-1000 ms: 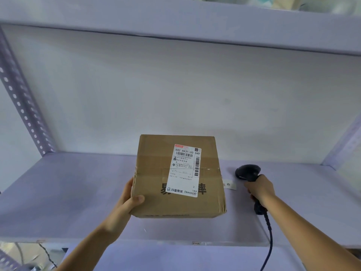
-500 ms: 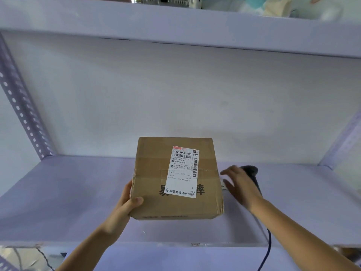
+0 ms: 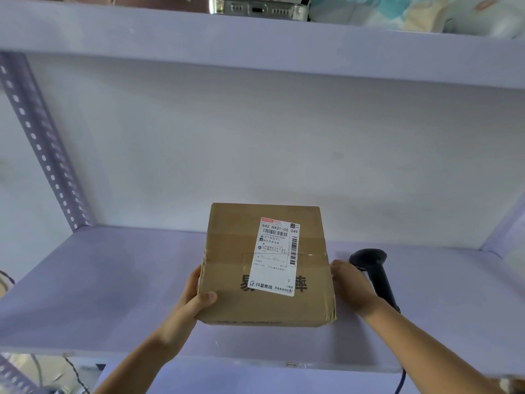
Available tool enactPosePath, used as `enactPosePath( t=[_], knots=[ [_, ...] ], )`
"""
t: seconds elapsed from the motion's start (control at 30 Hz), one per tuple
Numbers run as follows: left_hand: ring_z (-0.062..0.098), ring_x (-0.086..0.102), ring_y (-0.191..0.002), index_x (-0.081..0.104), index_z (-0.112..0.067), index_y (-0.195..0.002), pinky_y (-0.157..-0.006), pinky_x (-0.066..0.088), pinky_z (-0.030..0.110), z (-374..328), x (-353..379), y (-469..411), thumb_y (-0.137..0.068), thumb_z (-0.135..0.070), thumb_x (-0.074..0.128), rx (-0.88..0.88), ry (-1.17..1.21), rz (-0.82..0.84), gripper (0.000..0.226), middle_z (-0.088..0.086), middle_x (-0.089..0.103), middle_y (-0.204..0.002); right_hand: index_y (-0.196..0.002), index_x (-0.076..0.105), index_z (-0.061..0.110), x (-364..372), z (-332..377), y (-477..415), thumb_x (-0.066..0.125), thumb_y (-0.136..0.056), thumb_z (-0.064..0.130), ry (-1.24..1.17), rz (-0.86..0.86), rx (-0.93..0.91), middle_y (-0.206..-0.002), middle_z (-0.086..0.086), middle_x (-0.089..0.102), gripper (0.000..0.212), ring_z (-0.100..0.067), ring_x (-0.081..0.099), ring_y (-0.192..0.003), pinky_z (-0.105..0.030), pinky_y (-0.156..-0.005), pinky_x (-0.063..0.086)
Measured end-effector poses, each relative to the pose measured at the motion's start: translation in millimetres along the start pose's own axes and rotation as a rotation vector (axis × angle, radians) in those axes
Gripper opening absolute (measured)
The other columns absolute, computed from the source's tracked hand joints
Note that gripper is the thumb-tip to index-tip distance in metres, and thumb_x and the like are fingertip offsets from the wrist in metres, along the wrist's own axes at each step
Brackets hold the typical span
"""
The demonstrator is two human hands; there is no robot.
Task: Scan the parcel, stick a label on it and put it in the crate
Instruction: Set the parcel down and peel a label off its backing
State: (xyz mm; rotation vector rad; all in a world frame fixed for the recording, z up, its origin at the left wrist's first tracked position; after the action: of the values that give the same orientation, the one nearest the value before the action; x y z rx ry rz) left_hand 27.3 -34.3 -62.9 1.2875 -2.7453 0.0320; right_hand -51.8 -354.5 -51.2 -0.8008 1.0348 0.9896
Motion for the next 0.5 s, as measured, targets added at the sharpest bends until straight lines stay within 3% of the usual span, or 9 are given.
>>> enactPosePath(
  t=[0.13, 0.23, 0.33, 0.43, 0.5],
  knots=[
    [0.013, 0.056, -0.123, 0.04, -0.036, -0.137, -0.094, 0.046, 0.035, -1.5, 0.4, 0.4, -0.061, -0.043, 0.065, 0.004, -0.002, -0.007, 0.08, -0.01, 0.059, -0.133, -0.057, 0.028, 0.036, -0.7, 0.8, -1.7, 0.053, -0.093, 0.006, 0.103, 0.047, -0.002, -0.065, 0.02, 0.031, 0.053, -0.015, 0.043, -0.075, -0.017, -0.056, 0.034],
    [0.014, 0.055, -0.123, 0.039, -0.036, -0.138, -0.096, 0.046, 0.036, -1.6, 1.7, 0.2, -0.061, -0.044, 0.065, 0.001, -0.006, -0.002, 0.082, -0.009, 0.059, -0.134, -0.059, 0.029, 0.033, 1.8, -2.0, -3.9, 0.05, -0.095, 0.009, 0.146, 0.054, -0.006, -0.065, 0.016, 0.03, 0.048, -0.015, 0.043, -0.072, -0.025, -0.066, 0.037],
    [0.016, 0.055, -0.124, 0.039, -0.035, -0.139, -0.097, 0.045, 0.038, -1.6, 1.7, 0.0, -0.061, -0.044, 0.065, 0.001, -0.01, -0.001, 0.083, -0.008, 0.058, -0.135, -0.06, 0.026, 0.029, 7.2, 1.1, -2.9, 0.04, -0.095, 0.013, 0.218, 0.087, -0.028, -0.064, 0.012, 0.025, 0.041, -0.009, 0.034, -0.062, -0.023, -0.059, 0.032],
    [0.017, 0.054, -0.124, 0.039, -0.034, -0.139, -0.096, 0.046, 0.037, -1.4, 0.7, -1.3, -0.061, -0.043, 0.065, 0.0, 0.002, -0.005, 0.083, -0.007, 0.058, -0.135, -0.059, 0.019, 0.025, 10.9, 2.5, -2.4, 0.037, -0.093, 0.008, 0.25, 0.087, -0.011, -0.067, 0.006, 0.029, 0.042, -0.013, 0.035, -0.068, -0.028, -0.06, 0.033],
    [0.015, 0.055, -0.124, 0.039, -0.035, -0.139, -0.095, 0.046, 0.035, -1.5, 0.9, -1.9, -0.062, -0.043, 0.065, -0.001, 0.004, 0.003, 0.081, -0.009, 0.059, -0.134, -0.062, 0.028, 0.024, 5.9, 2.7, 1.3, 0.041, -0.094, 0.006, 0.24, 0.044, 0.033, -0.069, 0.006, 0.031, 0.038, -0.016, 0.037, -0.07, -0.028, -0.061, 0.034]
  ],
)
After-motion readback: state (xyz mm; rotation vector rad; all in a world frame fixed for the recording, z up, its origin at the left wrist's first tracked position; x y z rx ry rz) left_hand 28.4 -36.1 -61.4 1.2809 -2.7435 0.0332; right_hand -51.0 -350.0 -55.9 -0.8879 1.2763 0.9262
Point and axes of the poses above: each hand's wrist, its own y-axis away from the middle knuckle, its own x-axis out of the palm, z = x × y, the point moved 8 cm from there along -y, towards the middle knuckle
